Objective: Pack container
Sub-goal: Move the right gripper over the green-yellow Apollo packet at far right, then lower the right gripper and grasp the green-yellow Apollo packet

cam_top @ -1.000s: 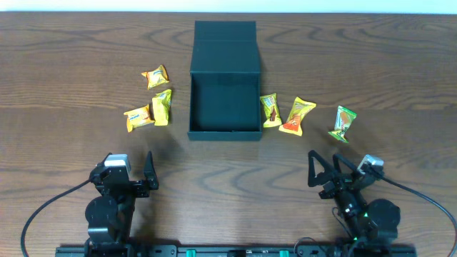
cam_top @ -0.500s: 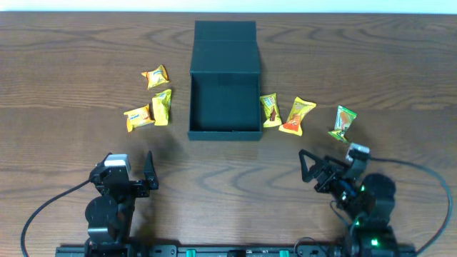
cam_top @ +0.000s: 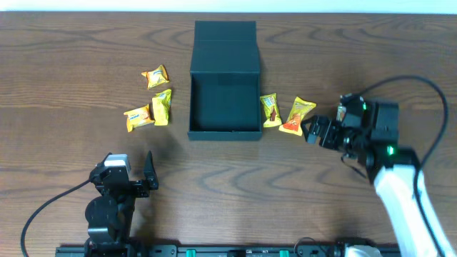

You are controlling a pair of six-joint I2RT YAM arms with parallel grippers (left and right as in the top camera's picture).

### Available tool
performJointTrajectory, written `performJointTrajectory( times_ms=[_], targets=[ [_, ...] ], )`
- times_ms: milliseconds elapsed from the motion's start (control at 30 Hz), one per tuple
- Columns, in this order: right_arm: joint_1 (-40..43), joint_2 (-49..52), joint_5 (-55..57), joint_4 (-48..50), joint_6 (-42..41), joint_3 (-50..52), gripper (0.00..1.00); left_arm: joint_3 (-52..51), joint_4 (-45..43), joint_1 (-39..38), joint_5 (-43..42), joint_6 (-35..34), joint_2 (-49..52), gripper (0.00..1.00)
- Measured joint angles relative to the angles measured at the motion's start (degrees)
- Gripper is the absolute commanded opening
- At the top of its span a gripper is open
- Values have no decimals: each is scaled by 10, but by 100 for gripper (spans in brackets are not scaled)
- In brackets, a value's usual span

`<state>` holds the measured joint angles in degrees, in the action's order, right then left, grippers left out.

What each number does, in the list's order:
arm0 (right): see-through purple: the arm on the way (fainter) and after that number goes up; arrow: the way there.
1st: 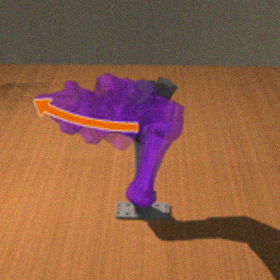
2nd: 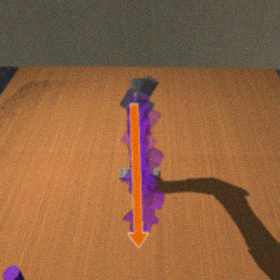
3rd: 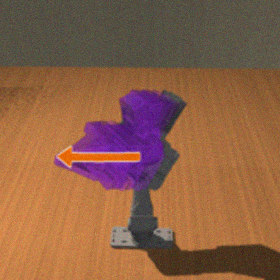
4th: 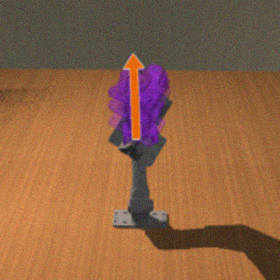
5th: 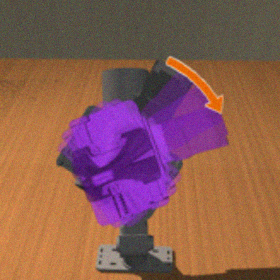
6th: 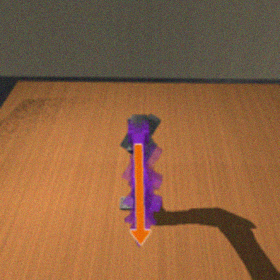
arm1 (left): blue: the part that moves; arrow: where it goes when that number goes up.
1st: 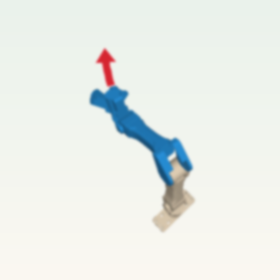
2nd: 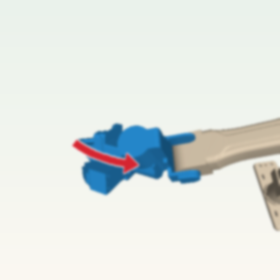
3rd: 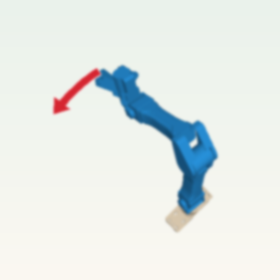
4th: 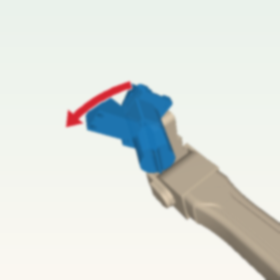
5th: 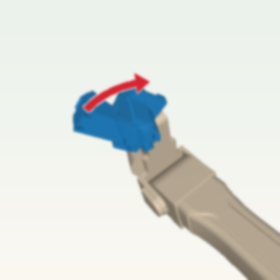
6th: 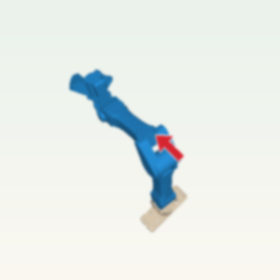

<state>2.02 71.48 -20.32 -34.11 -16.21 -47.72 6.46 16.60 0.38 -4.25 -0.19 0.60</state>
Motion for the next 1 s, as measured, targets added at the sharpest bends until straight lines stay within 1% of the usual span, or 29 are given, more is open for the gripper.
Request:
performJointTrajectory(
  times_ms=[67,133,333,667,800,1000],
  targets=[
    [0,40,9,-28,10,-36,99,0,0,0,0,0,0,96],
    [0,68,14,-33,17,-60,99,0,0,0,0,0,0,96],
    [0,76,31,-32,32,-66,99,0,0,0,0,0,0,96],
    [27,76,187,-81,-58,-66,99,0,0,0,0,0,0,95],
    [26,85,214,-80,-83,-66,99,0,0,0,0,0,0,96],
    [26,165,228,-80,-98,-67,99,0,0,0,0,0,0,96]
  ],
)
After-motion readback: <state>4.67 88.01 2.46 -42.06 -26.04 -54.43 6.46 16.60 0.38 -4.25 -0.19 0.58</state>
